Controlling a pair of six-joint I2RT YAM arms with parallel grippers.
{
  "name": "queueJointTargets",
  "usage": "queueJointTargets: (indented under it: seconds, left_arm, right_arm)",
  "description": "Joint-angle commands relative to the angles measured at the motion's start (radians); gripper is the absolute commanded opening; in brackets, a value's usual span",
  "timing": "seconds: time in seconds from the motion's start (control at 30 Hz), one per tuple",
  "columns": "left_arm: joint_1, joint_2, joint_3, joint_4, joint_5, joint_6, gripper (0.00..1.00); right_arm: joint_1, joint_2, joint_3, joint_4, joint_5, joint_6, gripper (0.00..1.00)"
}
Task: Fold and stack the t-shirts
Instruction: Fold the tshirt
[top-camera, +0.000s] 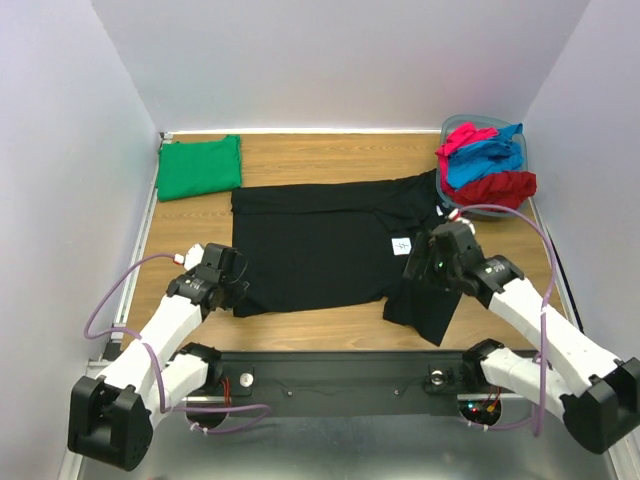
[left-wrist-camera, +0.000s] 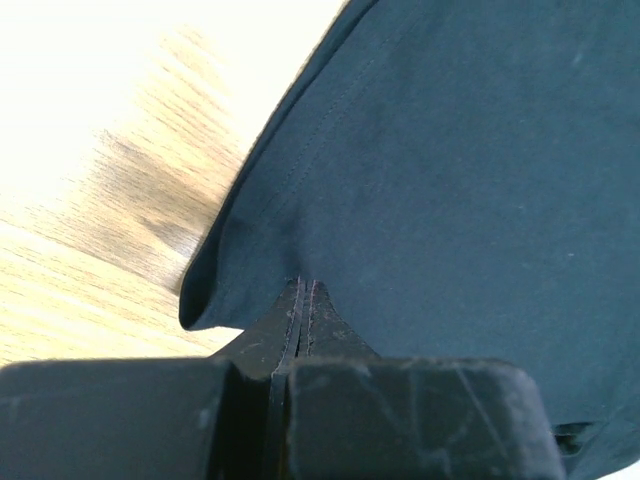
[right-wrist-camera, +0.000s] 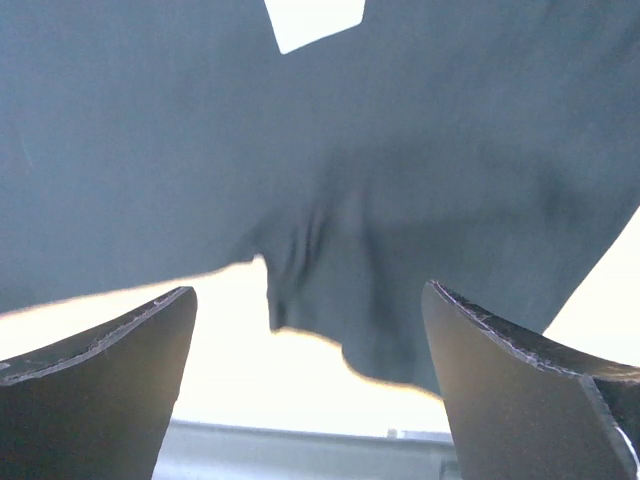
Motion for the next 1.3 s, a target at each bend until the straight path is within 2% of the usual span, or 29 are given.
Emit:
queueJointTargets:
  seconds: [0.0, 0.17, 0.3, 0.4, 0.43, 0.47, 0.5, 0.53, 0.67, 0.77, 0.87, 0.93, 1.1, 1.27]
  left_arm:
    - [-0.005, -0.04, 0.017, -0.02, -0.04, -0.01, 0.0]
    - [-0.005, -0.037, 0.004, -0.028, -0.031, -0.039, 0.0]
    - [-0.053, 0.003, 0.058, -0.036, -0.04, -0.051, 0.0]
    - [-0.179, 0.055, 0.128, -0.042, -0.088, -0.127, 0.39]
    - [-0.246, 0.095, 0.167, -0.043, -0.106, -0.158, 0.58]
    - [-0.286, 0.118, 0.185, -0.052, -0.112, -0.175, 0.65]
    - [-0.313, 0.143, 0.204, -0.059, -0.116, -0.184, 0.78]
    - [-0.336, 0.167, 0.234, -0.069, -0.111, -0.189, 0.98]
    - [-0.42, 0.256, 0.273, -0.157, -0.106, -0.276, 0.98]
    - [-0.432, 0.26, 0.215, -0.255, -0.09, -0.428, 0.98]
    - [-0.431, 0.227, 0.129, -0.237, -0.057, -0.502, 0.98]
    - [-0.429, 0.204, 0.083, -0.218, -0.088, -0.567, 0.98]
    - [-0.402, 0.183, 0.072, -0.191, -0.146, -0.606, 0.98]
    - [-0.367, 0.227, 0.041, -0.117, -0.133, -0.608, 0.98]
  right_arm:
    - [0.13, -0.051, -0.015, -0.246, 0.096, 0.203, 1.0]
    - [0.164, -0.107, -0.075, -0.297, 0.069, 0.302, 1.0]
    - [0.166, -0.083, -0.117, -0.259, 0.043, 0.292, 1.0]
    - [0.167, -0.066, -0.132, -0.234, 0.055, 0.282, 1.0]
    - [0.167, -0.078, -0.135, -0.211, 0.05, 0.281, 1.0]
    - [0.167, -0.086, -0.143, -0.193, 0.047, 0.273, 1.0]
    - [0.169, -0.097, -0.147, -0.192, 0.047, 0.268, 1.0]
    - [0.167, -0.104, -0.15, -0.186, 0.046, 0.265, 1.0]
    - [0.167, -0.141, -0.173, -0.177, 0.06, 0.259, 1.0]
    - [0.167, -0.158, -0.193, -0.142, 0.06, 0.267, 1.0]
    - [0.169, -0.193, -0.212, -0.104, 0.063, 0.271, 1.0]
    - [0.167, -0.213, -0.218, -0.09, 0.058, 0.267, 1.0]
    - [0.169, -0.262, -0.227, -0.083, 0.04, 0.253, 1.0]
    - [0.169, -0.276, -0.229, -0.079, 0.041, 0.255, 1.0]
